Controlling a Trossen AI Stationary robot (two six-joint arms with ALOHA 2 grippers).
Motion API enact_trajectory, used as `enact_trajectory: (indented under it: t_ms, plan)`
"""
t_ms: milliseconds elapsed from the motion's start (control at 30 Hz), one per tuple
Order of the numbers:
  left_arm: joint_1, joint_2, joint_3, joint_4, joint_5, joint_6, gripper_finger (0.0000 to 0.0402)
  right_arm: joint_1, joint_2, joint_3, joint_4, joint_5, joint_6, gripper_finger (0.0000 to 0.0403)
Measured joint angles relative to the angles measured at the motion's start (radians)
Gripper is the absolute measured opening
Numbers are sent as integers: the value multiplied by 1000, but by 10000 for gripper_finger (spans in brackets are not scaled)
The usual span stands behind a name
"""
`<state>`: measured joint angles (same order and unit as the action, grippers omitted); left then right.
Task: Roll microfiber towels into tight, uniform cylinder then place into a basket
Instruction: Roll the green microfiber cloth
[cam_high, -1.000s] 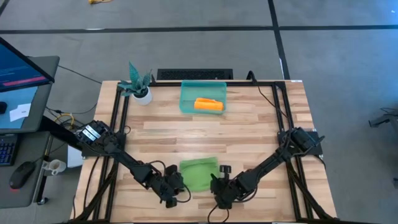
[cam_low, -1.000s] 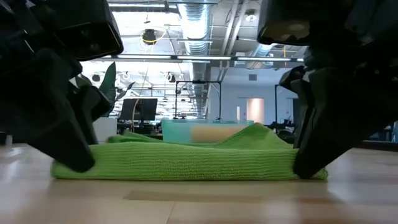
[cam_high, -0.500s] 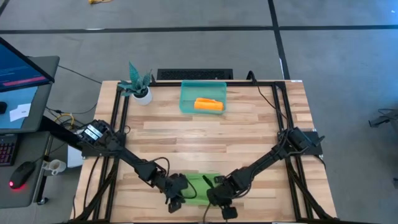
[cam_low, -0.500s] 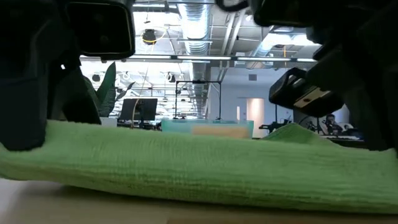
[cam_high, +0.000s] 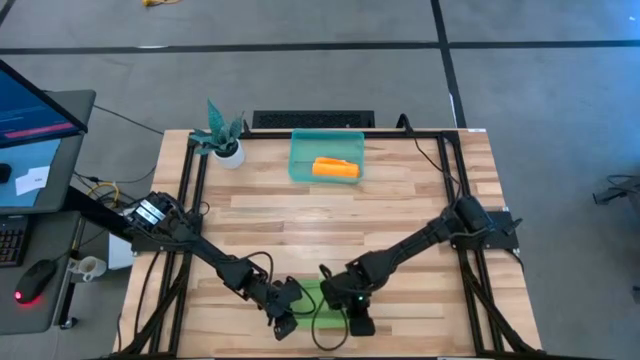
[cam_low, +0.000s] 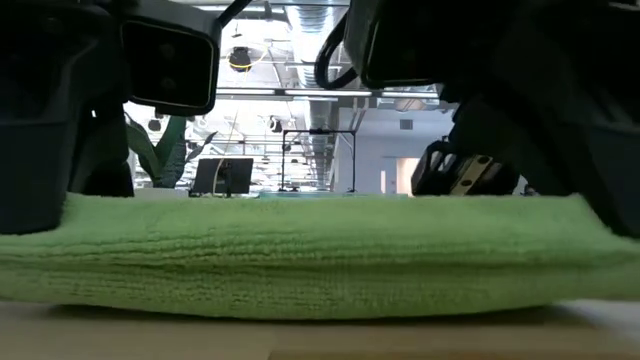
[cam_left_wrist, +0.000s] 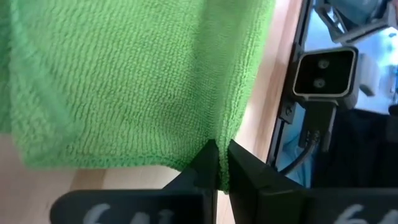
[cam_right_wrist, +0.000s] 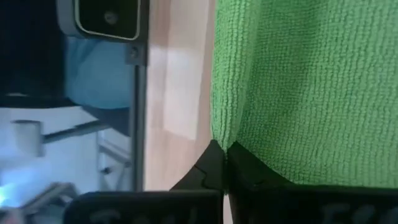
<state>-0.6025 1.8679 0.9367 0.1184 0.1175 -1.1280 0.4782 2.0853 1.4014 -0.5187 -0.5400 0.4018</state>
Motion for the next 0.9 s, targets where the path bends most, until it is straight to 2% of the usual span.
enact_trajectory:
  t_ms: [133, 400, 900]
  plan:
    - [0, 0, 0, 7, -9, -42, 8, -19, 0, 0, 0, -68, 46, 15]
    - [-2, -1, -1, 3, -5, -48, 9, -41, 0, 0, -1, -64, 155, 15]
    - [-3, -1, -1, 5, -9, 37, 9, -42, 0, 0, 1, -68, 114, 14]
